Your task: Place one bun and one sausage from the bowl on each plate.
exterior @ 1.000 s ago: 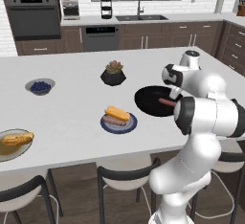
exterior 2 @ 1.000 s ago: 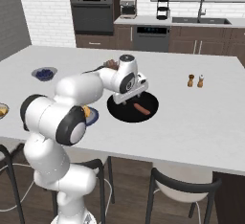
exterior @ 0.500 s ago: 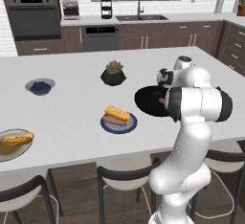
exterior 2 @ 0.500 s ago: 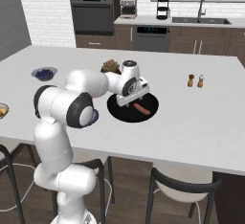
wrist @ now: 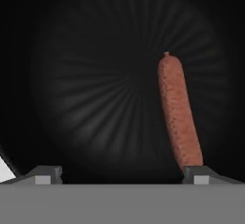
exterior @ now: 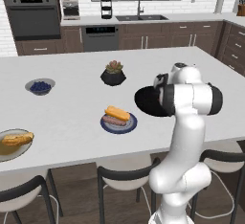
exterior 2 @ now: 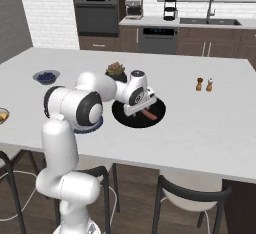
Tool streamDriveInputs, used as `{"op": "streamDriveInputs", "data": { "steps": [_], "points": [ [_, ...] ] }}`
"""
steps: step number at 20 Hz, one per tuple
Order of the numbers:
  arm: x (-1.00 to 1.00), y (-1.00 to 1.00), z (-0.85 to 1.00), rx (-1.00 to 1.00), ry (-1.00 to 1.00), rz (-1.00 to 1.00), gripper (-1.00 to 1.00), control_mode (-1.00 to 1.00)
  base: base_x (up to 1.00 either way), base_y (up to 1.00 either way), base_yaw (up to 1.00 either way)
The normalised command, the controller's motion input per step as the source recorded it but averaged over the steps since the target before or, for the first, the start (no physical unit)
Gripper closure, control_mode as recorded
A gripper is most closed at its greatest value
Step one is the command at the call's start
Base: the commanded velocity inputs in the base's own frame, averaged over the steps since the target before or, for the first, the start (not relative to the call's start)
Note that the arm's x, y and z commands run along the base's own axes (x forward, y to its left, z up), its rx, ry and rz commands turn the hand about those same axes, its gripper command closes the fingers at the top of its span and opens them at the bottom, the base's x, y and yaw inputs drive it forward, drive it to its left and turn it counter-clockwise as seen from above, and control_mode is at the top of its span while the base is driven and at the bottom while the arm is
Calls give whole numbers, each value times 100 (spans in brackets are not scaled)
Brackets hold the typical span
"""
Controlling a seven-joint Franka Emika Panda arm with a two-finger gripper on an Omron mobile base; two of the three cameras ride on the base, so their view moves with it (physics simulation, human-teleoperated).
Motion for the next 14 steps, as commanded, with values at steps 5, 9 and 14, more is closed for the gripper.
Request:
{"op": "streamDriveInputs", "data": {
  "steps": [5, 9, 14],
  "points": [
    [28, -3, -37, 0, 0, 0, -100, -100, 0, 0, 0],
    [44, -11, -16, 0, 0, 0, -100, -100, 0, 0, 0],
    [47, -15, -3, 0, 1, 0, -100, -100, 0, 0, 0]
  ]
}}
